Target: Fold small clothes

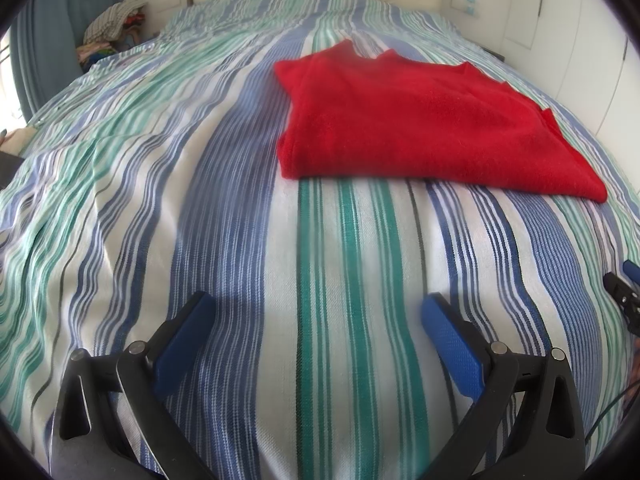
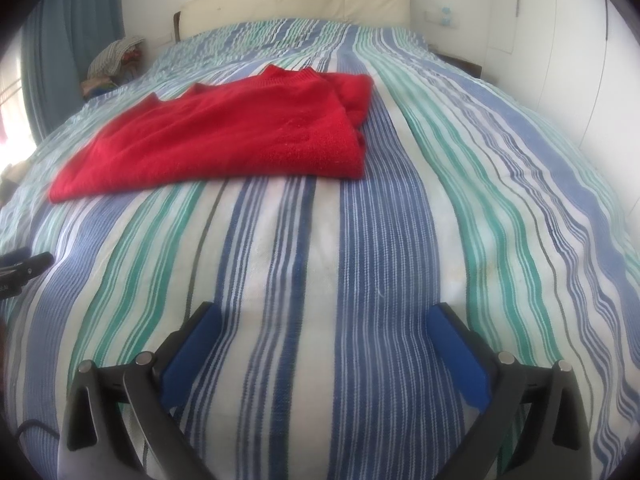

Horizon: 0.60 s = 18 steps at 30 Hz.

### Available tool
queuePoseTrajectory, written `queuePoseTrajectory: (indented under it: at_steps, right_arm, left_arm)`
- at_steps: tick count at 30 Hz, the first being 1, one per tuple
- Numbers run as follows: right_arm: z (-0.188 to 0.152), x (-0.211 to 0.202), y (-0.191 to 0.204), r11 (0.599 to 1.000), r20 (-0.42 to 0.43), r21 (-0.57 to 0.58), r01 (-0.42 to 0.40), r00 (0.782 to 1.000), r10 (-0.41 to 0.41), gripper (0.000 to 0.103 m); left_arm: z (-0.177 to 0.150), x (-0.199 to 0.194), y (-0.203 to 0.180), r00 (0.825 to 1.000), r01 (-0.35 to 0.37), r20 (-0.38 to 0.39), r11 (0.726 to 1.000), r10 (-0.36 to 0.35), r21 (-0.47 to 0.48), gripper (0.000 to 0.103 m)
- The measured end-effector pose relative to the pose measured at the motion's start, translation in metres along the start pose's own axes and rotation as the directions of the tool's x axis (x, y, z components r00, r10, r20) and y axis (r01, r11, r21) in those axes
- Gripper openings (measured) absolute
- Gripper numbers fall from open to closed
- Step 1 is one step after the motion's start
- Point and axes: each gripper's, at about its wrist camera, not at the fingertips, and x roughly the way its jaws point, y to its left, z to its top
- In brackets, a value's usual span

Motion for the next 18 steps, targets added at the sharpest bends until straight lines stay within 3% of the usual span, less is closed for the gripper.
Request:
queuePoseTrajectory:
  at_steps: [8, 10, 13, 15, 18]
  right_arm:
    - [0.0, 0.0, 0.0, 1.0, 0.0, 0.0, 0.0, 1.0, 0.0, 0.102]
    - [0.0, 0.001, -0.001, 1.0, -0.001, 0.001, -0.001, 1.0, 0.001, 0.102]
    - [0.007, 0.0, -0.002, 1.0, -0.054, -0.014, -0.022, 0.998, 0.021, 0.102]
    - [0.023, -0.002, -0.009, 0.997, -0.098, -0.018, -0.07, 0.993, 0.068, 0.102]
    - [0.062, -0.007, -0.033, 0.99, -0.064, 0.048, -0.132, 0.989, 0.135, 0.101]
  left_arm:
    - [0.001, 0.0, 0.0, 1.0, -0.001, -0.008, 1.0, 0.001, -0.001, 0.103]
    - [0.005, -0.003, 0.001, 0.998, 0.004, -0.058, 1.0, -0.004, 0.001, 0.102]
    - [0.019, -0.021, 0.014, 0.984, 0.082, -0.155, 0.997, -0.082, -0.007, 0.101]
    - [0.031, -0.045, 0.034, 0.988, 0.117, -0.099, 0.992, -0.122, -0.048, 0.101]
    - [0.044, -0.072, 0.067, 0.997, 0.082, 0.02, 0.993, -0.08, -0.085, 0.102]
